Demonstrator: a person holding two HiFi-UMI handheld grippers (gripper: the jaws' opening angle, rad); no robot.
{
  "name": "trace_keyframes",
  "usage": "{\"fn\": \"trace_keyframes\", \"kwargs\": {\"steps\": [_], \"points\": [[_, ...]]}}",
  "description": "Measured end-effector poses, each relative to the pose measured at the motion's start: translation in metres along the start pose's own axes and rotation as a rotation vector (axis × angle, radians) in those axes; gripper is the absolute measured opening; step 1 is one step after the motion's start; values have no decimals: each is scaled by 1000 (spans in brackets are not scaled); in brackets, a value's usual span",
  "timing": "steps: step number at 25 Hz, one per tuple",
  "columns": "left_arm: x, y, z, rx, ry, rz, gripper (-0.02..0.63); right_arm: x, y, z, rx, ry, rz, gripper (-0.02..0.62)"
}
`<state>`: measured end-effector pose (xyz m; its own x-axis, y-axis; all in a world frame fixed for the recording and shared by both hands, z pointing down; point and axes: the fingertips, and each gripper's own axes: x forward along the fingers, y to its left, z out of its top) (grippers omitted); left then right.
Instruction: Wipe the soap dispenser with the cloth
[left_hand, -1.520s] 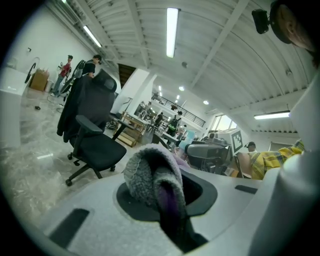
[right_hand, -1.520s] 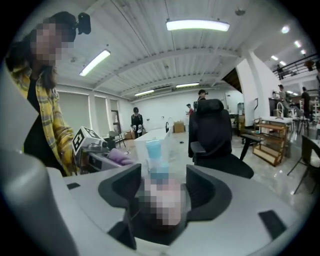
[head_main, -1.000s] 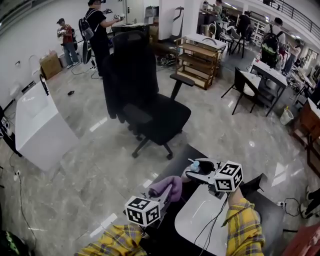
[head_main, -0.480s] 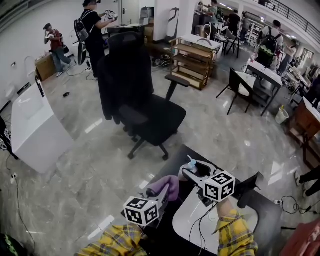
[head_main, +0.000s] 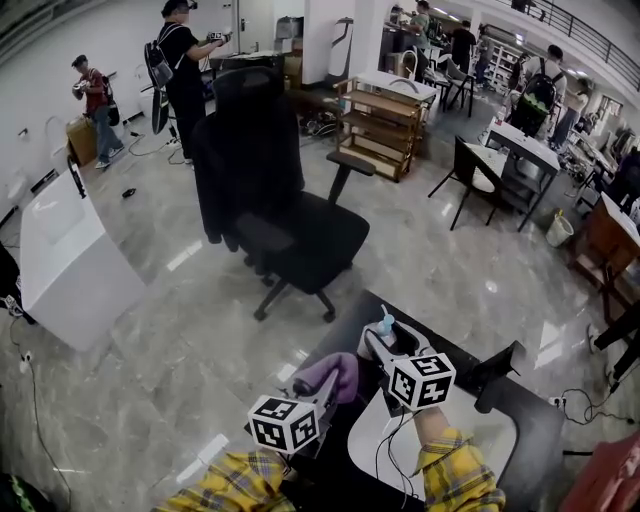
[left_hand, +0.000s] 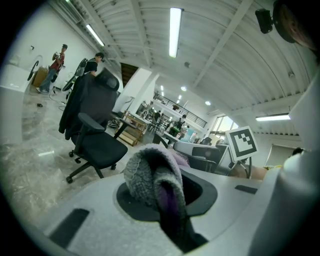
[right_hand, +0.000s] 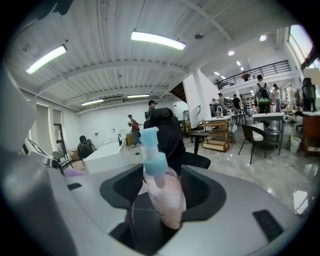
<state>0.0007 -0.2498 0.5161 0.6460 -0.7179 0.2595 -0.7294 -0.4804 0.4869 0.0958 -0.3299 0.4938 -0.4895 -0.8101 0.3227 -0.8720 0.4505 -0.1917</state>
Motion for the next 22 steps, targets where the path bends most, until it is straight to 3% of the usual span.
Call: {"fn": "trace_keyframes", "kwargs": {"steps": [15, 22], "points": [[-8, 1, 2, -8, -2, -18, 58, 0, -4, 0, 28, -43, -142, 230], [-16, 5, 7, -14, -1, -29, 58, -1, 4, 3, -45, -56, -146, 230]]}}
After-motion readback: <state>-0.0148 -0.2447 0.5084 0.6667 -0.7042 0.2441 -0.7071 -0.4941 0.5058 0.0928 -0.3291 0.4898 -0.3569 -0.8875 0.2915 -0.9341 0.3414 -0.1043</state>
